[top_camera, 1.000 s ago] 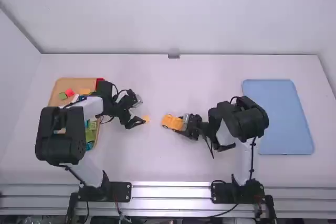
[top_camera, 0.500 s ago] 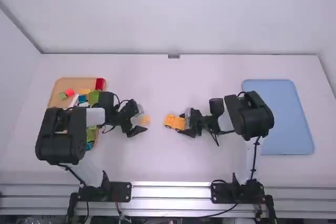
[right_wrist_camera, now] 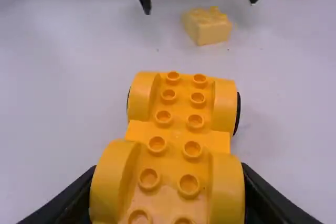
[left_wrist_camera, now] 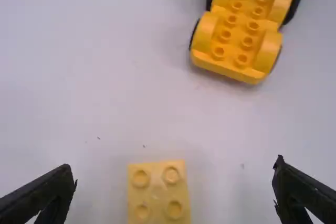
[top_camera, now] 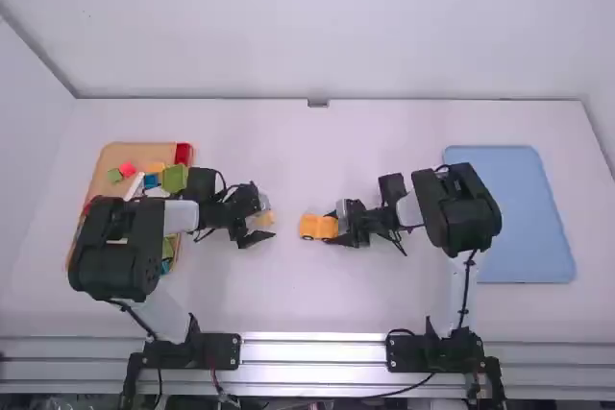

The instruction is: Assemble lego blocks to make yellow taxi

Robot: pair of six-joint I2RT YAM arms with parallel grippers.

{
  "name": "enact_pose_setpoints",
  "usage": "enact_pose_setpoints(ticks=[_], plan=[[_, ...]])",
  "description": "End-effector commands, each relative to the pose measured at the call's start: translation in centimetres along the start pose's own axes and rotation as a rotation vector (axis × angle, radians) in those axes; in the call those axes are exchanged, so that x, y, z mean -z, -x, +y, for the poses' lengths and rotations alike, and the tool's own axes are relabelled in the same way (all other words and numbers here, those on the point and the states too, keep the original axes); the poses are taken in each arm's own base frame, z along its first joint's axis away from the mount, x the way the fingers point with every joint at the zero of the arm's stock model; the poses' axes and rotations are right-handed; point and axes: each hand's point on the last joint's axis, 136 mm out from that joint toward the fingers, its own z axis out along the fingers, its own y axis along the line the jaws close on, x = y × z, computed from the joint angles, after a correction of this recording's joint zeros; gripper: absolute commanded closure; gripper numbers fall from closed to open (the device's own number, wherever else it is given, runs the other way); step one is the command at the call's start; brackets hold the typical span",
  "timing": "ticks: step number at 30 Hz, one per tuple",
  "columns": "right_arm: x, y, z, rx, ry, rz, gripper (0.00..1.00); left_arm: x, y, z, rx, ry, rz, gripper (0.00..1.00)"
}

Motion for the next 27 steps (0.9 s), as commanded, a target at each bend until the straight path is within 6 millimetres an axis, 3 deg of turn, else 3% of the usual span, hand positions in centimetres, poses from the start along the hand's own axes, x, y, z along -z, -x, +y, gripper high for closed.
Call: enact_pose_setpoints(ticks=[1, 2, 5, 7, 8, 11, 12, 15, 19, 25, 27], plan=[[0.0, -0.6, -0.9, 0.069, 0.002, 0.048, 0.46, -0.6, -1.0, -1.2, 0.052, -0.022, -0.009, 0.01], [0.0, -0.5, -0.8, 0.063, 0.016, 0.048, 0.46, -0.6, -1.2, -1.2, 0.047, -0.016, -0.011, 0.01], [0.2, -0.2, -0.9, 0.053, 0.044, 0.055, 0.33, -0.9, -1.8, -1.6, 0.044, -0.01, -0.012, 0.01], [0.3, 0.2, -0.9, 0.034, 0.067, 0.057, 0.19, -1.1, -2.1, -2.1, 0.043, -0.017, -0.009, 0.01], [0.4, 0.3, -0.9, 0.032, 0.07, 0.058, 0.18, -1.1, -2.2, -2.1, 0.042, -0.015, -0.004, 0.0], [0.6, 0.8, -0.8, 0.018, 0.1, 0.062, 0.13, -1.1, -3.2, -2.1, 0.034, 0.016, 0.037, 0.21], [0.6, 0.9, -0.8, 0.019, 0.103, 0.062, 0.12, -1.1, -3.3, -2.1, 0.033, 0.019, 0.038, 0.22], [0.7, 1.3, -0.6, 0.025, 0.124, 0.059, 0.11, -1.0, -3.2, -2.1, 0.024, 0.028, 0.02, 0.41], [0.8, 1.5, -0.4, 0.013, 0.136, 0.06, 0.1, -0.8, -3.2, -2.0, 0.035, 0.032, 0.007, 0.48], [1.2, 1.6, -0.7, -0.001, 0.126, 0.051, 0.05, -0.8, -3.1, -1.7, 0.02, 0.041, 0.009, 0.82], [1.4, 1.7, -0.8, -0.003, 0.122, 0.045, 0.02, -0.8, -3.0, -1.6, 0.014, 0.043, 0.001, 0.83]])
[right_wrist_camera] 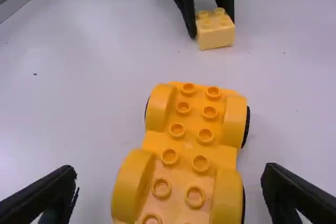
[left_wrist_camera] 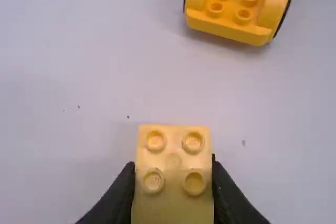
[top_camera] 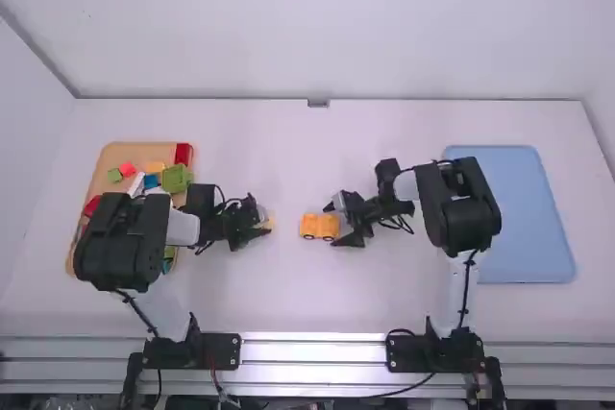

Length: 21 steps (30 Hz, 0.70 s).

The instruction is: Assemble lego blocks to make yellow taxi

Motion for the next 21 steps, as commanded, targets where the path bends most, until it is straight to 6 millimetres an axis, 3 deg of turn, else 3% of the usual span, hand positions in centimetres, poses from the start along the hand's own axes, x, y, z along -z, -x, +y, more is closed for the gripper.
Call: enact_pose_setpoints(ticks=[1, 5, 10, 15, 21], plan=[[0.7, 0.5, -0.7, 0.003, -0.018, -0.026, 0.02, -0.1, 0.2, -0.6, 0.006, -0.023, -0.024, 0.83], [2.5, 2.0, -0.7, -0.033, -0.042, -0.057, 0.02, 0.0, 2.2, -0.6, -0.02, -0.056, -0.114, 0.84], [4.7, 2.5, -0.2, -0.037, -0.104, -0.052, 0.02, 0.6, 5.6, 0.0, -0.049, -0.096, -0.249, 0.95], [2.8, 1.0, -0.2, -0.031, -0.182, -0.119, 0.02, -0.1, 8.1, 0.4, -0.048, -0.147, -0.263, 0.98], [1.3, 1.8, -0.5, -0.077, -0.261, -0.174, 0.02, -1.5, 9.4, -0.7, -0.139, -0.217, -0.199, 0.98]])
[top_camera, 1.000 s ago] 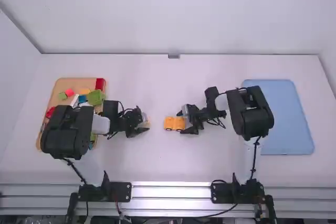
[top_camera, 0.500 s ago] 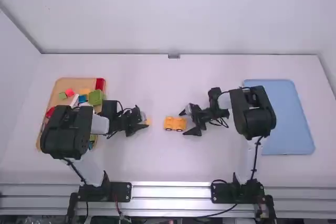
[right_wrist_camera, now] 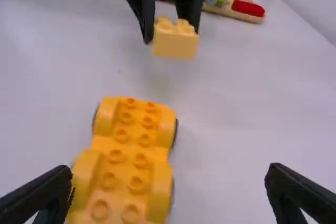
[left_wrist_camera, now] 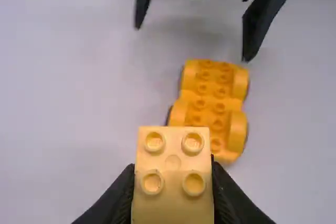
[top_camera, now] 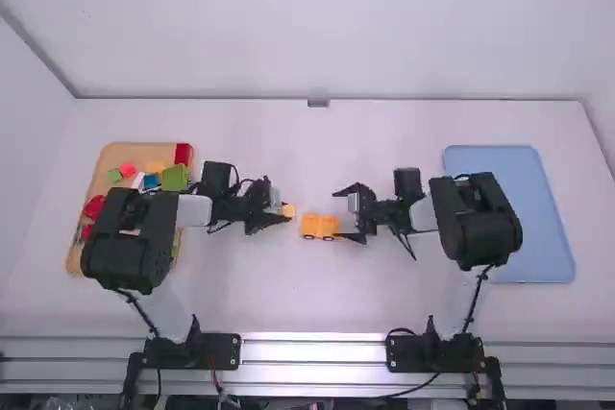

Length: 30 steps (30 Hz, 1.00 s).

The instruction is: Assemble lego blocks to make yellow taxi

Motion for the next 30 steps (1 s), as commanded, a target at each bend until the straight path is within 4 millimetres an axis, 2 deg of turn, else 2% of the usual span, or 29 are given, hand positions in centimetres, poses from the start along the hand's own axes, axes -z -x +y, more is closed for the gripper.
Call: enact_pose_setpoints(ticks=[1, 3, 6, 8, 11, 16, 22, 26, 28, 30], plan=[[-0.5, -0.3, 1.0, -0.277, -0.018, 0.01, 0.02, -0.4, 1.4, 0.2, -0.087, -0.022, 0.004, 0.98], [-0.8, -0.7, 1.1, -0.289, -0.045, 0.04, 0.01, -0.5, 1.8, 0.1, -0.095, -0.038, 0.003, 0.98], [-2.6, -1.8, 2.8, -0.288, -0.061, 0.14, 0.02, -1.0, 2.5, -0.1, -0.117, -0.061, 0.002, 0.98], [-3.2, -1.9, 3.0, -0.278, -0.059, 0.16, 0.02, -1.2, 2.5, -0.2, -0.123, -0.065, 0.005, 0.98], [-3.8, -2.1, 2.5, -0.281, -0.055, 0.182, 0.02, -1.8, 2.8, -0.7, -0.146, -0.075, -0.001, 0.98], [-4.1, -3.7, 2.2, -0.29, 0.001, 0.191, 0.04, -2.6, 2.2, -1.2, -0.152, -0.08, 0.056, 0.98], [-4.3, -3.7, 1.5, -0.334, 0.083, 0.048, 0.06, -2.7, 2.1, -1.6, -0.146, -0.093, 0.065, 0.98], [-4.3, -3.7, 1.3, -0.309, 0.107, 0.005, 0.11, -3.0, 1.9, -2.0, -0.136, -0.107, 0.073, 0.98], [-4.5, -3.8, 1.8, -0.267, 0.118, 0.003, 0.17, -3.6, 1.7, -2.3, -0.141, -0.12, 0.073, 0.98], [-4.5, -4.2, 2.0, -0.24, 0.113, 0.019, 0.34, -4.2, 1.4, -2.3, -0.141, -0.123, 0.073, 0.98]])
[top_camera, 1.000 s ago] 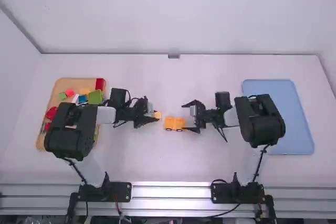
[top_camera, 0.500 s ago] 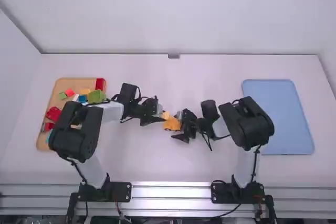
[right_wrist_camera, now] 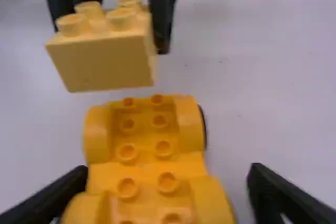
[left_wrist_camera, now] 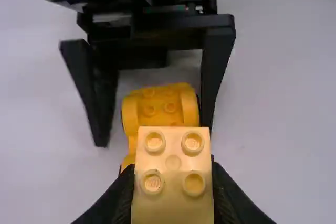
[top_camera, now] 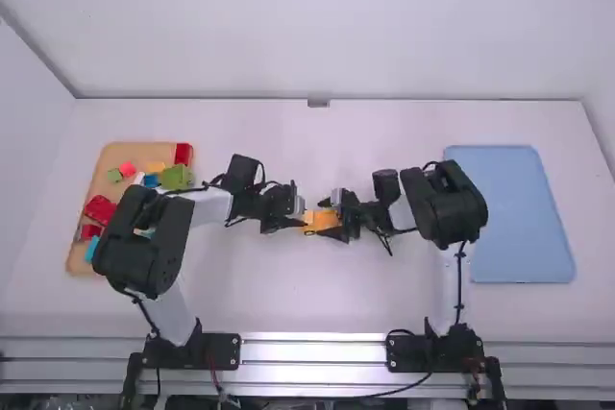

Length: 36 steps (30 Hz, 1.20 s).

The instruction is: Assemble lego blocks to make yellow taxi

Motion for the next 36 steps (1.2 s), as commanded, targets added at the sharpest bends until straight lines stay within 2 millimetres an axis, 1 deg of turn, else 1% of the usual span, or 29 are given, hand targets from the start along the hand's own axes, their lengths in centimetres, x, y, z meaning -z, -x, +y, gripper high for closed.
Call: enact_pose_setpoints(ticks=[1, 4, 8, 12, 15, 17, 21, 24, 27, 30, 34, 36], plan=[[-0.4, -1.3, 1.4, -0.008, 0.03, 0.01, 0.37, -1.1, -0.2, -0.8, 0.022, -0.036, -0.012, 0.98], [-0.3, -1.8, 1.6, -0.02, 0.018, 0.029, 0.57, -1.2, -0.8, -0.1, 0.102, -0.001, 0.028, 0.98], [0.3, -2.2, 1.7, -0.04, 0.006, 0.031, 0.62, -1.1, -1.6, 0.2, 0.165, 0.022, 0.081, 0.98], [0.6, -2.3, 1.8, -0.085, -0.003, 0.031, 0.62, -0.9, -2.3, -0.2, 0.189, 0.02, 0.123, 0.98], [0.6, -2.2, 1.6, -0.137, -0.009, 0.026, 0.6, -0.9, -2.4, -0.3, 0.208, 0.017, 0.129, 0.98], [0.2, -2.1, 1.8, -0.122, 0.001, 0.028, 0.6, -0.9, -2.4, -0.2, 0.204, 0.022, 0.129, 0.98], [-0.2, -2.1, 2.1, -0.093, 0.011, 0.037, 0.6, -1.4, -1.7, -0.2, 0.172, 0.02, 0.119, 0.98], [-0.5, -2.7, 1.8, -0.116, -0.014, 0.075, 0.6, -1.8, -1.3, -0.2, 0.151, 0.017, 0.118, 0.98], [-0.6, -2.9, 1.9, -0.111, -0.015, 0.088, 0.6, -2.2, -0.8, -0.2, 0.133, 0.012, 0.108, 0.98], [-0.7, -2.9, 2.0, -0.114, -0.013, 0.089, 0.6, -2.1, -0.7, 0.0, 0.126, 0.019, 0.105, 0.98], [-0.7, -2.8, 2.0, -0.11, -0.011, 0.087, 0.6, -2.1, -1.1, -0.3, 0.142, 0.012, 0.123, 0.98], [-0.6, -2.9, 1.9, -0.113, -0.015, 0.088, 0.6, -1.9, -2.1, -0.5, 0.163, 0.019, 0.176, 0.98]])
